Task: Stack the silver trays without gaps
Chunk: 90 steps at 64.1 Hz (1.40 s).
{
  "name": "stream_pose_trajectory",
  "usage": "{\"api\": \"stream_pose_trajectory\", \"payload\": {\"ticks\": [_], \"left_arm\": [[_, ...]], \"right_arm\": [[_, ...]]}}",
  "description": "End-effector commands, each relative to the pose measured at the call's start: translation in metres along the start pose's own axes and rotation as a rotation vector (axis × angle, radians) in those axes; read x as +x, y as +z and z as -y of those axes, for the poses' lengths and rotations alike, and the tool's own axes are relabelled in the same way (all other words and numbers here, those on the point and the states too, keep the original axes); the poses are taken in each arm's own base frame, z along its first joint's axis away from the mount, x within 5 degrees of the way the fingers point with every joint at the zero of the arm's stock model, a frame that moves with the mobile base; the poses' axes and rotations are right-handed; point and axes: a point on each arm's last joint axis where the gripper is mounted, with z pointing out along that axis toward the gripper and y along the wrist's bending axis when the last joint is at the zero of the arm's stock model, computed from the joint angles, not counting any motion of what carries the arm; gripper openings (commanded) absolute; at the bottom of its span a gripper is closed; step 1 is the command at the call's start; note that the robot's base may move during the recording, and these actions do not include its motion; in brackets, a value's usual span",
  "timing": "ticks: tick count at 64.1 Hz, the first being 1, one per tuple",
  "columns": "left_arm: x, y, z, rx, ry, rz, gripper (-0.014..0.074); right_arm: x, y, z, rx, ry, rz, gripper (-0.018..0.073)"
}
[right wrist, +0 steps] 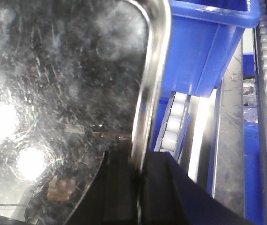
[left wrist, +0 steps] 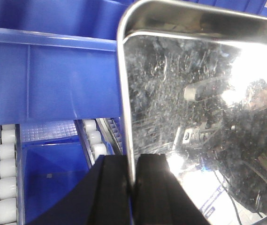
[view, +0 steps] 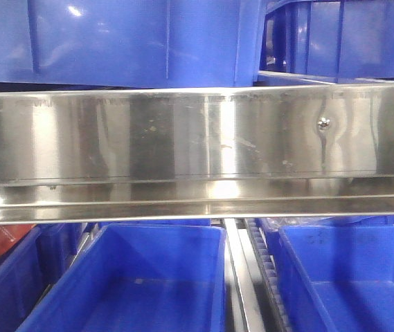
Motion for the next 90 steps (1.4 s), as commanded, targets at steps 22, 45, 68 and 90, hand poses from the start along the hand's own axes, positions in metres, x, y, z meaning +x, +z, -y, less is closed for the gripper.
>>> {"api": "stream_pose_trajectory", "payload": {"ticks": [22,45,68,90], "left_arm": [[-0.0063,-0.0044,0.0060,0.049,-0.025,0.056,-0.0016],[-0.0063,-0.0044,0.0060,0.049,-0.025,0.056,-0.0016],[-0.0063,-0.0044,0.0060,0.049,-0.025,0.056,-0.0016],[-0.0089,-0.0046,0.0061,0.050,-0.026,0.084,-0.0016]], "right_arm": [[-0.0043,-0.0043,0.0006,-0.010,-0.023,0.047,-0.0059],[-0.0043,-0.0043,0.0006,-0.010,-0.021,0.047,-0.0059],[-0.0044,-0.0043,0.0002,-0.015,-0.020,0.048,-0.0059],[-0.0026,-0.0043,0.0015,-0.001,0.022,0.028,-0.0059]]}}
